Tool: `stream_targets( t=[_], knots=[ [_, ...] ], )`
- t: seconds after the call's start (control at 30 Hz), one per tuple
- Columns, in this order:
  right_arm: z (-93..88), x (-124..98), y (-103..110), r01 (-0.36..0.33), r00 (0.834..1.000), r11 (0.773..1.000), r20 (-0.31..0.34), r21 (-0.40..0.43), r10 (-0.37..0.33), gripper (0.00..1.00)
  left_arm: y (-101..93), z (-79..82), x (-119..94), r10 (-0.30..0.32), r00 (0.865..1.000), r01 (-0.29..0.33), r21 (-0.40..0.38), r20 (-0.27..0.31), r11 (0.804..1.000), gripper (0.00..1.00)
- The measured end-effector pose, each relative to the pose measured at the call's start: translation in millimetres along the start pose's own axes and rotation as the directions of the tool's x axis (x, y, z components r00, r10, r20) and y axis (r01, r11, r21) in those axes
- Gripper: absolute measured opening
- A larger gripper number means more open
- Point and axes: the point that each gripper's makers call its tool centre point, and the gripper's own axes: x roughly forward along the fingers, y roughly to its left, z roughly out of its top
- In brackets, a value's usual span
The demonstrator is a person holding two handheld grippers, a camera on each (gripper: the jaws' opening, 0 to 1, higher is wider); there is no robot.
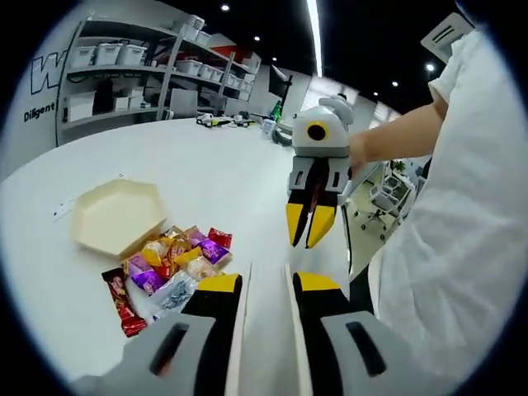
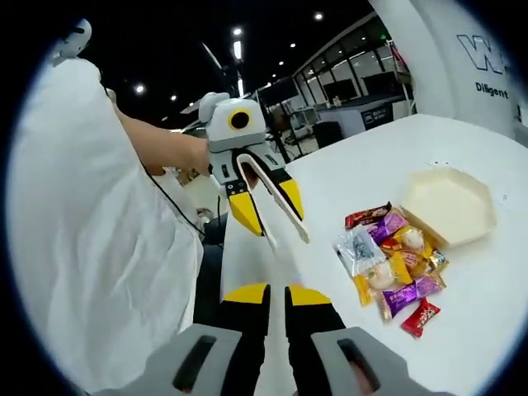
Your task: Place the target food into the container with the food tongs after gripping and lifting it, then release it inside without dropping or visibly crushing the food.
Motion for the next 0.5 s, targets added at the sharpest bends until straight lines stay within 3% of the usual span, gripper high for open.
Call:
stream_targets(
  t=[0.5],
  knots=[
    [-3.6, -6, 1, 0.13, 0.991, 0.99, -0.014, -0.058, -0.131, 0.13, 22.7, -9.9, -4, 0.091, 0.986, -0.067, 0.167, -0.143, 0.984, 0.22]
  ],
)
